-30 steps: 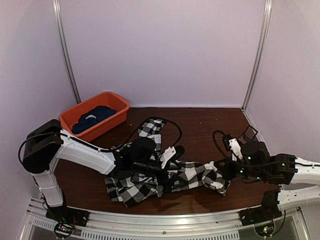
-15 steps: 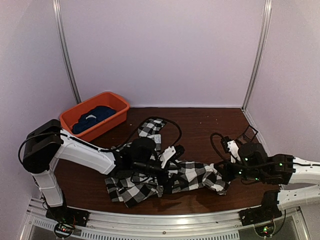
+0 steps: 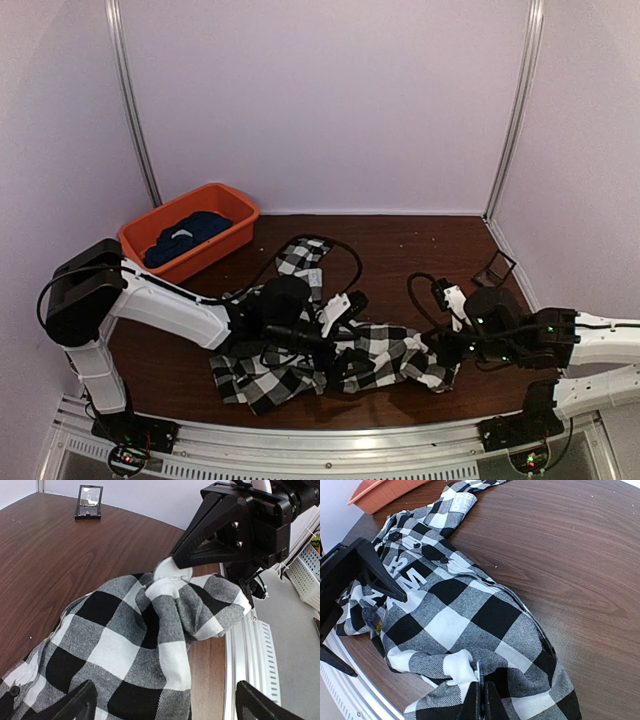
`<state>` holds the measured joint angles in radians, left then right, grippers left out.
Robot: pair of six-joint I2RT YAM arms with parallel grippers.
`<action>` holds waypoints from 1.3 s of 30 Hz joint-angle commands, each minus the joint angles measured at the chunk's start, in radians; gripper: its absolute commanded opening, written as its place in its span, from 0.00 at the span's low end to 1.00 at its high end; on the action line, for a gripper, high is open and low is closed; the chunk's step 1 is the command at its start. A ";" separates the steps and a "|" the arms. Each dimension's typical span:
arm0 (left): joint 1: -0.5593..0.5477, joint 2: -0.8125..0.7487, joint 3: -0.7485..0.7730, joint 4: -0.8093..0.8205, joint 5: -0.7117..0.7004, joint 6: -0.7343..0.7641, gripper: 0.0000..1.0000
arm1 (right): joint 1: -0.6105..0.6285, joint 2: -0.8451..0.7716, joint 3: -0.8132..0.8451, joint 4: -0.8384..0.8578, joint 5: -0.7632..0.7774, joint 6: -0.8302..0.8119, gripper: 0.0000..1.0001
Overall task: Pin the brooch onto the clothing
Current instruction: Place the clothing with brooches at the center of the board.
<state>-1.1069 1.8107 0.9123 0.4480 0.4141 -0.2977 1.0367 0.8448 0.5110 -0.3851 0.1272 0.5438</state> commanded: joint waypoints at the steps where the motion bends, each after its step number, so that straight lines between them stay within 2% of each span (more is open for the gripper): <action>1: 0.009 0.009 -0.006 0.041 -0.008 -0.004 0.98 | 0.006 0.012 0.004 0.014 -0.003 -0.019 0.01; 39: 0.012 0.022 -0.001 0.041 -0.001 -0.011 0.98 | 0.012 0.017 -0.017 0.025 -0.012 -0.020 0.04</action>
<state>-1.1049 1.8153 0.9119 0.4480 0.4145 -0.2996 1.0389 0.8669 0.5106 -0.3695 0.1127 0.5259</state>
